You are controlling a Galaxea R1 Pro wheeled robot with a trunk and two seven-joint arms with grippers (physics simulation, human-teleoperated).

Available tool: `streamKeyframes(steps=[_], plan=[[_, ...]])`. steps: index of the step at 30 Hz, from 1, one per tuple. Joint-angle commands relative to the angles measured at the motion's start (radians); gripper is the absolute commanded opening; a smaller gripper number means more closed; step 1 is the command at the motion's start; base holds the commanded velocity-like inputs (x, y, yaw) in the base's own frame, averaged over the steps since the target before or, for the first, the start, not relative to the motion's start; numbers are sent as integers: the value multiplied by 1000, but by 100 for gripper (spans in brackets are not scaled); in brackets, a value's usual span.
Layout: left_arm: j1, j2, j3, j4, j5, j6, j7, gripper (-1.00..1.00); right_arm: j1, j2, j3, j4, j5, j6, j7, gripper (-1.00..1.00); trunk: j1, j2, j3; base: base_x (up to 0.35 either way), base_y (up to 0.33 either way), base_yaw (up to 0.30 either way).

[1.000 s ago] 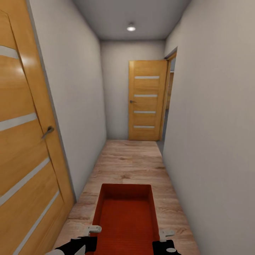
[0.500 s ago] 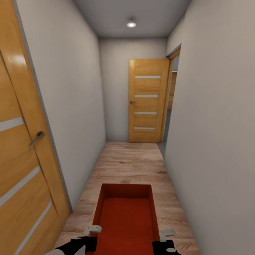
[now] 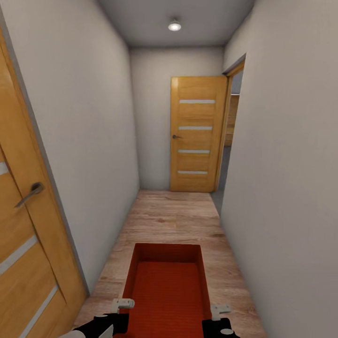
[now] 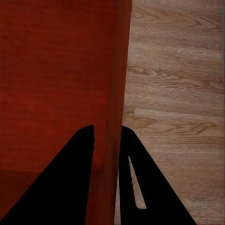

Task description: Move the two storage containers from the living room to the garage. In the garage, place one container on the floor and stack the other container on top of it (either order is fine).

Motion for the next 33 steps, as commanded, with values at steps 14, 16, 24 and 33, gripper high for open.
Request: streamKeyframes(steps=[14, 16, 24, 33], plan=[[-1, 3, -2, -1, -10, 4, 9, -100, -1, -16, 9, 2, -15, -5, -4, -100, 1, -1, -1, 324, 0, 0], [-1, 3, -2, -1, -9, 4, 9, -100, -1, -16, 9, 2, -15, -5, -4, -100, 1, -1, -1, 324, 0, 0], [-1, 3, -2, -3, -10, 4, 9, -100, -1, -16, 9, 2, -14, -7, -4, -100, 1, -1, -1, 324, 0, 0], [-1, 3, -2, -3, -10, 4, 9, -100, -1, -16, 9, 2, -14, -7, -4, -100, 1, -1, -1, 324, 0, 0]])
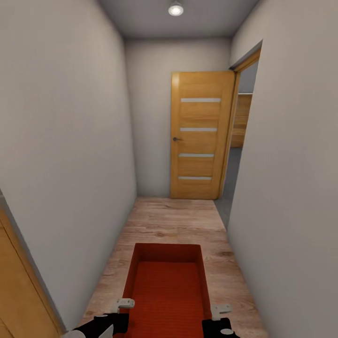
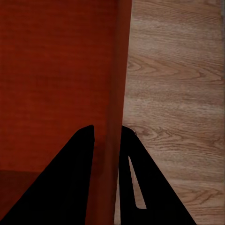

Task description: Move the two storage containers from the living room to the garage. In the garage, place one container on the floor and stack the other container on top of it (either order is fine).

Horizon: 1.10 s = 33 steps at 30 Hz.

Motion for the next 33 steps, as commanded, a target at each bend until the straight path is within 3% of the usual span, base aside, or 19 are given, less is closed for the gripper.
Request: streamKeyframes(steps=[1, 33], plan=[[-1, 3, -3, -1, -9, 4, 9, -100, -1, -16, 11, 2, -15, -5, -4, -100, 1, -1, -1, 324, 0, 0], [-1, 3, -3, -1, -8, 4, 9, -100, -1, -18, 11, 2, -16, -5, -4, -100, 1, -1, -1, 324, 0, 0]])
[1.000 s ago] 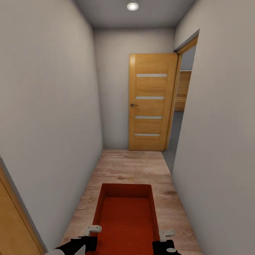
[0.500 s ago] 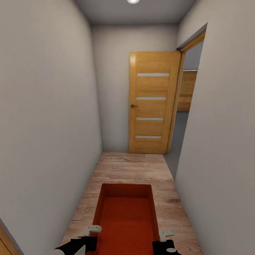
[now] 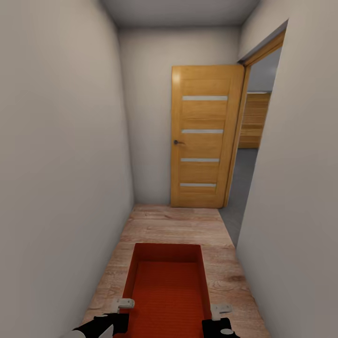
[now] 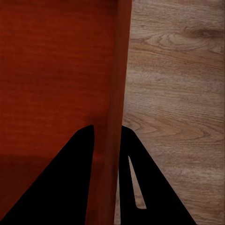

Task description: Move the two storage containers from the living room to the garage. In the garage, place one container on the floor and stack the other container on top of it (either order is fine).

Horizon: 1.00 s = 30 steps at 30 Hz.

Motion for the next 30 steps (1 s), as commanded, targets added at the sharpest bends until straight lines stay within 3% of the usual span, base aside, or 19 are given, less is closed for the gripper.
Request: streamKeyframes(steps=[1, 30], plan=[[-1, 3, -1, -2, -9, 4, 9, -100, -1, -18, 10, 2, -15, -5, -4, -100, 1, -1, -1, 324, 0, 0], [-1, 3, -1, -2, -9, 6, 10, -100, -1, -18, 10, 2, -16, -5, -4, -100, 1, -1, -1, 324, 0, 0]])
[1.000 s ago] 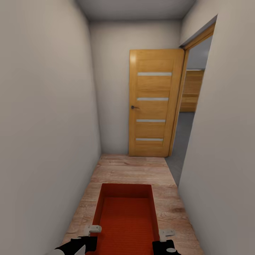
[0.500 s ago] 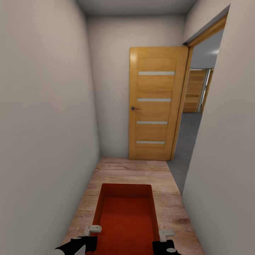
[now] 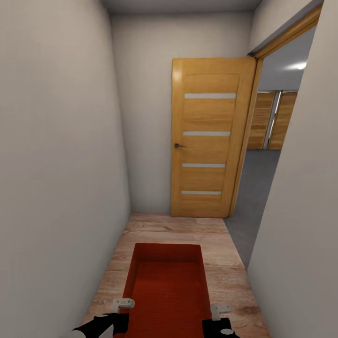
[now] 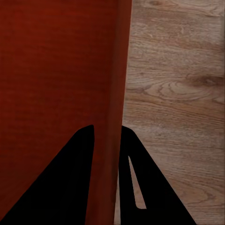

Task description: Move the two storage containers from the living room to the garage. In the garage, place one container on the floor and stack the other container on top of it (either order is fine).

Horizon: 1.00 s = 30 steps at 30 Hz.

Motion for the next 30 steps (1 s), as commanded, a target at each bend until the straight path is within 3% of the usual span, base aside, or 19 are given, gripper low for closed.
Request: streamKeyframes(steps=[1, 30], plan=[[-1, 4, -1, -1, -10, 5, 9, -100, -1, -18, 10, 2, -16, -6, -4, -100, 1, -1, -1, 324, 0, 0], [-1, 4, -1, -1, -10, 4, 9, -100, -1, -18, 10, 2, -16, -6, -4, -100, 1, -1, -1, 324, 0, 0]])
